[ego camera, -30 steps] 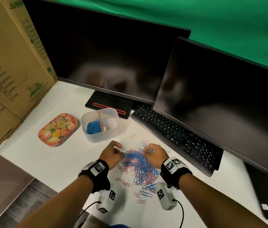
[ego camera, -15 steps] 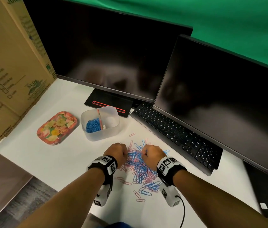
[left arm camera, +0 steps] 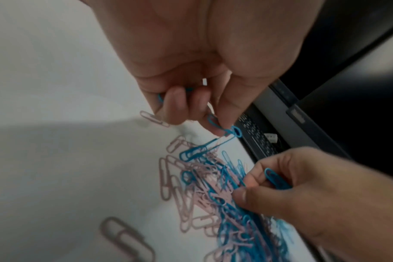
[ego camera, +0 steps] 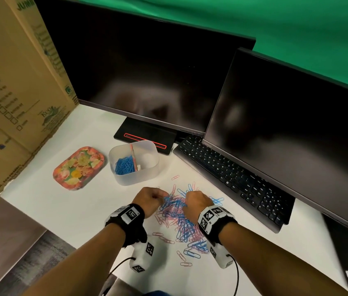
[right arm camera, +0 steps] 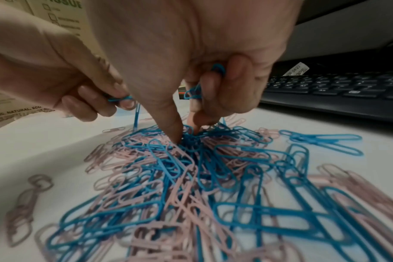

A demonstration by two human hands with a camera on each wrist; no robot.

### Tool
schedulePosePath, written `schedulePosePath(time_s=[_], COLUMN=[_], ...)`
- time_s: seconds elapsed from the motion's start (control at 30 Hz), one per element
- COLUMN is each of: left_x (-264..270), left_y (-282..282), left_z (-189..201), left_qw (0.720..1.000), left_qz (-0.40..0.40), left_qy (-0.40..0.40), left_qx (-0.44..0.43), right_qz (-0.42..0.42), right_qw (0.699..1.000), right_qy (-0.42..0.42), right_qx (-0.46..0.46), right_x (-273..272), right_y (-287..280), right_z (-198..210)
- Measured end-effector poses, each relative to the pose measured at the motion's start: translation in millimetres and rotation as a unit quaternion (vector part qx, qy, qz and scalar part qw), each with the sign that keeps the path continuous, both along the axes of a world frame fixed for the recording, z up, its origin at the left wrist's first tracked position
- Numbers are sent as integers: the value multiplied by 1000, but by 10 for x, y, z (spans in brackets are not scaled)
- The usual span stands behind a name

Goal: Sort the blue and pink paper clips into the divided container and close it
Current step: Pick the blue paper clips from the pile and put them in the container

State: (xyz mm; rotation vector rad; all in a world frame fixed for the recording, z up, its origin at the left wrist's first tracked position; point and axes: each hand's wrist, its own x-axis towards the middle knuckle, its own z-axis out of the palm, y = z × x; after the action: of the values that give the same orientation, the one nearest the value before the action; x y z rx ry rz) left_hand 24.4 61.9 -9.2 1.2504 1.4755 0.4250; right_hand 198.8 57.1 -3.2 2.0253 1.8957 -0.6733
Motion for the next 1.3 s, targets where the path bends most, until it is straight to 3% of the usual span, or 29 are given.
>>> schedulePosePath(time_s=[0.1, 0.2, 0.33, 0.4, 0.53, 0.63, 0.7, 0.87, 1.07, 1.2, 1.3], left_x=[-24, -70, -133, -153, -154, -164, -226, -533, -898, -1006, -1013], left_y=[7, 14, -18, -25, -21, -16, 39, 357, 725, 812, 862], left_z=[53, 54, 101, 114, 229, 425, 526, 704, 770, 781, 758], left_qw=[993, 965, 942, 938, 912, 869, 855, 880, 887, 895, 907], left_qz=[67, 161, 222, 237, 265, 301, 336, 365, 373, 369, 356], left_qy=[-69, -166, -218, -224, -288, -368, -379, -298, -254, -224, -200], left_qx=[-61, -120, -125, -115, -119, -135, -113, -53, -96, -110, -104], right_qz=[-8, -20, -74, -130, -232, -242, -218, -146, -186, -115, -111], right_qw=[1000, 999, 974, 935, 824, 795, 807, 866, 867, 916, 924], right_qy=[4, 31, 214, 328, 504, 544, 537, 468, 448, 381, 364], right_qx=[-10, -14, -18, -47, -119, -116, -114, -95, -112, -49, -29], right_x=[-4, 51, 236, 284, 176, -22, -224, -808, -1402, -1509, -1509], right_y=[15, -3, -25, -26, 11, 129, 245, 641, 988, 1170, 1218], right_z=[7, 42, 20, 101, 335, 439, 528, 650, 789, 734, 716])
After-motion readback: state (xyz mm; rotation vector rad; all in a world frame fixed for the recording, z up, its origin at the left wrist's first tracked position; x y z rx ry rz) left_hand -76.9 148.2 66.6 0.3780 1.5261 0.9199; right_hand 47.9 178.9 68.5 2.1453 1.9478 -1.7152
